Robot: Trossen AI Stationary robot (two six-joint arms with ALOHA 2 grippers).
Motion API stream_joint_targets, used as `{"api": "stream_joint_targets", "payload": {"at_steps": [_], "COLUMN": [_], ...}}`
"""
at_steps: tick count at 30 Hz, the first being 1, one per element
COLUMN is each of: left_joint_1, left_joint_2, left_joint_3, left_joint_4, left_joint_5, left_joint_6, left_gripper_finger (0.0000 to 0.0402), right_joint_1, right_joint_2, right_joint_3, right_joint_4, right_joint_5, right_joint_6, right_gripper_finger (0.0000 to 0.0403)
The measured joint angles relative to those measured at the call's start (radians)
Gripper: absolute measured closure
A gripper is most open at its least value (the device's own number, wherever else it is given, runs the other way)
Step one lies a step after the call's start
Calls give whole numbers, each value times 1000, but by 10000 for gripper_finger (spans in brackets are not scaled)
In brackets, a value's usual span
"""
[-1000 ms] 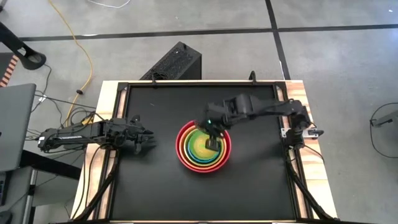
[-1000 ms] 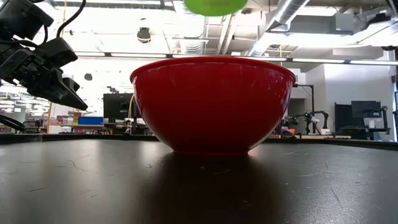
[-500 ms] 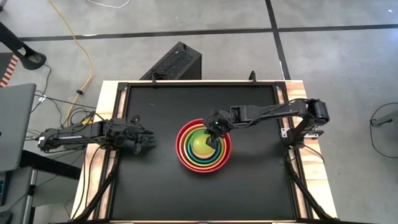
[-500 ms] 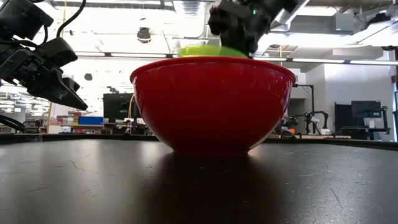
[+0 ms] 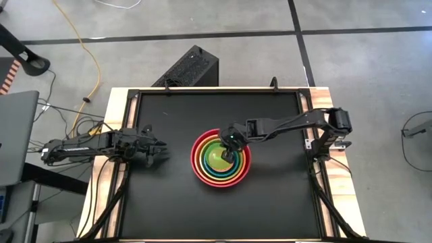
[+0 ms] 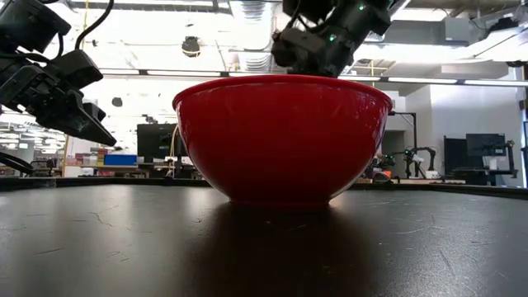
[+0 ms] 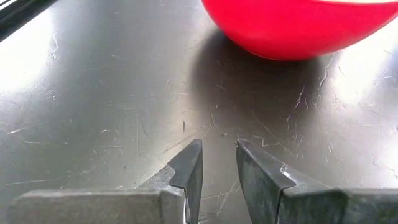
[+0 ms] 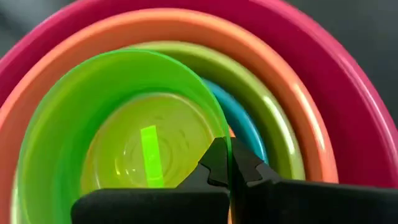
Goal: Nest bowls inside each other
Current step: Stack the green bowl on top of the orange patterned bowl
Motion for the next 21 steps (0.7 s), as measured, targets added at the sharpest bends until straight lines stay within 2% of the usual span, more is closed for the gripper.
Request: {"api": "stream_joint_targets", "payload": {"at_steps": [17,21], "left_joint_1": [0,0], "left_joint_2": [0,0], "left_joint_3": [0,0], "left_joint_4": [0,0], "left_joint_5": [0,0], "left_joint_6": [0,0], "left_gripper_finger": [315,315], "right_joint_1": [-1,6], "right_joint_2": [17,19], "right_joint_3": [0,0], "right_joint_4": [-60,-67], "right_joint_5": [23,24], "right_joint_6": [24,27], "right_gripper_finger": [400,384]}}
